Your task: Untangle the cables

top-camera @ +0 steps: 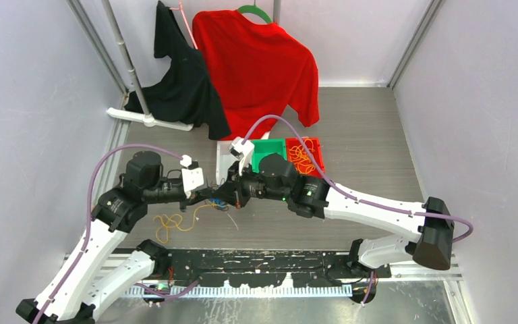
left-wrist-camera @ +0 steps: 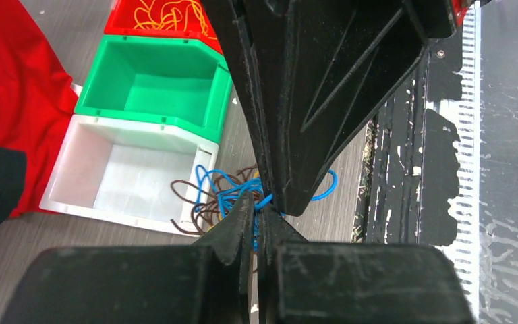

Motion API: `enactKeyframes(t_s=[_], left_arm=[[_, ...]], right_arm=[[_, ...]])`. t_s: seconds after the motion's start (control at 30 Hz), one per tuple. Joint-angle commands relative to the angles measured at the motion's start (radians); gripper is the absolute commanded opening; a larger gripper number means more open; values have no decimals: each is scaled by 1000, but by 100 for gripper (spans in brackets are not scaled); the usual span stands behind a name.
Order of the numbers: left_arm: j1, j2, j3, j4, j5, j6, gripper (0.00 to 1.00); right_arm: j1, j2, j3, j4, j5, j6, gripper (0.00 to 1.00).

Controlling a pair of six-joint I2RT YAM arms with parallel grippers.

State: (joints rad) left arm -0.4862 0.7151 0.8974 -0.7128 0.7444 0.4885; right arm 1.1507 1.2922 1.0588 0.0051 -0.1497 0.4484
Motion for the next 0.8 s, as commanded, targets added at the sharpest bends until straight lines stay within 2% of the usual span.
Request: enactKeyframes(t_s=[0.0, 0.1, 0.17, 0.27, 0.33, 0.43, 0.5, 0.6, 0.77], left_arm=[[-3, -30, 18, 53, 21, -29, 0], [-3, -42, 22, 45, 18, -40, 0], [-3, -42, 25, 54, 11, -67, 0], [-4, -32, 38, 102, -52, -155, 0], [-4, -14, 61, 134, -106, -240, 0], [-3, 8, 92, 159, -127, -340, 0], [-3, 12, 99, 191, -135, -433, 0], [-4, 19, 117, 217, -131, -492, 0], [-3, 28, 148, 229, -123, -549, 0]], right_arm=[[1, -71, 17, 68, 7, 20, 1], [-2, -123, -13, 41, 75, -16, 2], [-2, -150, -37, 26, 153, -42, 25], [-2, -200, -100, 57, 256, -85, 50], [-2, -244, -175, 142, 304, -93, 61], [-1, -284, -258, 271, 295, -99, 64], [3, -275, -269, 307, 254, -102, 65], [29, -231, -266, 333, 233, -130, 65], [68, -145, -225, 372, 363, -171, 62]])
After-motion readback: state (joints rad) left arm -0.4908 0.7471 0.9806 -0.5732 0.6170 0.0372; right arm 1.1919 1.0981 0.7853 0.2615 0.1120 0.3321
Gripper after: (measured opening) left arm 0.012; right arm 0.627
